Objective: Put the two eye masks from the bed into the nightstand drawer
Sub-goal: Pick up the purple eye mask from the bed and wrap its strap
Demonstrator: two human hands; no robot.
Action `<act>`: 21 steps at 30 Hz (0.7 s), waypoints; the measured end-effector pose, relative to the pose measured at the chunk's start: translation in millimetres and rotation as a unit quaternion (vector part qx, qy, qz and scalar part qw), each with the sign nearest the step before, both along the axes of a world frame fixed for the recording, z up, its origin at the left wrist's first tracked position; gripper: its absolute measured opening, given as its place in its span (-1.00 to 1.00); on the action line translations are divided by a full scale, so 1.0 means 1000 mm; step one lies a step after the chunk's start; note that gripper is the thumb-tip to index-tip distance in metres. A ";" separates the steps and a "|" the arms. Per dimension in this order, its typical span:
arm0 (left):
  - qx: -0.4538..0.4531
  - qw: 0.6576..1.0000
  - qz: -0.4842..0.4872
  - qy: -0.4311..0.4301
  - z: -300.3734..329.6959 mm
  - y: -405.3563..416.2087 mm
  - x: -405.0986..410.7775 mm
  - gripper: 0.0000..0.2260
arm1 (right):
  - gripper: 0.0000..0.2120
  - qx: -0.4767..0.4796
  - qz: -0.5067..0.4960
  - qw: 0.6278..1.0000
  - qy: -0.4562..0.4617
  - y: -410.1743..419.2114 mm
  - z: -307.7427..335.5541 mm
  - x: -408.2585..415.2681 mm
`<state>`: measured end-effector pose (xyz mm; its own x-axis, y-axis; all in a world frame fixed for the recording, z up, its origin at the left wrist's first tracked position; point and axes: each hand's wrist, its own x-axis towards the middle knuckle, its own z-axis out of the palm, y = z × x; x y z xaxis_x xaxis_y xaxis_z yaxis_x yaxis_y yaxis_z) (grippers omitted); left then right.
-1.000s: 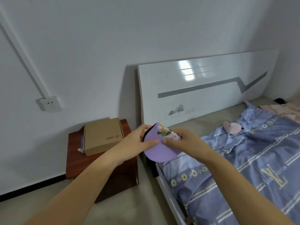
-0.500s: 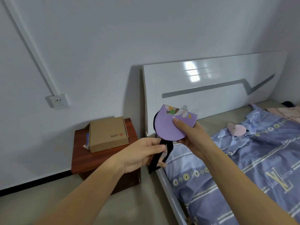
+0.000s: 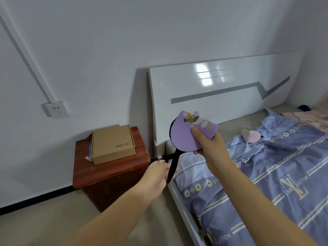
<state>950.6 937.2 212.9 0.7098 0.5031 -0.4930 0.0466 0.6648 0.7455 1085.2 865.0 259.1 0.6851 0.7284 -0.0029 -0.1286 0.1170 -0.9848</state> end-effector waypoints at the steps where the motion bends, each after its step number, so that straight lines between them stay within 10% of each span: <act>1: -0.046 0.993 0.086 -0.062 0.001 0.008 0.006 -0.66 | -0.73 0.004 -0.013 1.000 0.017 -0.001 -0.001 0.000; 5: -0.199 0.896 0.255 -0.305 0.027 0.039 0.004 -0.64 | -0.78 0.004 -0.060 0.996 0.067 -0.008 -0.004 0.003; 8: -0.160 0.928 0.045 -0.333 0.047 0.037 -0.014 -0.72 | -0.87 -0.009 -0.090 0.993 0.071 -0.011 -0.007 0.006; 10: 0.017 0.958 -0.219 -0.185 0.045 0.024 -0.020 -0.84 | -0.93 -0.013 -0.105 0.993 0.056 -0.012 -0.005 0.010; 13: 0.273 0.861 -0.426 0.060 0.023 0.005 -0.011 -0.72 | -0.95 -0.013 -0.113 0.993 0.003 -0.011 -0.002 0.012; 16: 0.571 0.742 -0.242 0.253 0.011 0.007 0.000 -0.62 | -0.89 -0.021 -0.124 0.991 -0.039 -0.008 -0.005 0.004; 19: 0.677 0.714 -0.106 0.145 0.018 0.015 -0.001 -0.13 | -0.91 -0.051 -0.104 0.992 0.053 -0.007 -0.012 0.003; 21: 0.778 0.610 -0.113 0.099 0.029 0.021 -0.002 -0.08 | -0.95 -0.086 0.000 0.987 0.137 -0.008 -0.009 0.004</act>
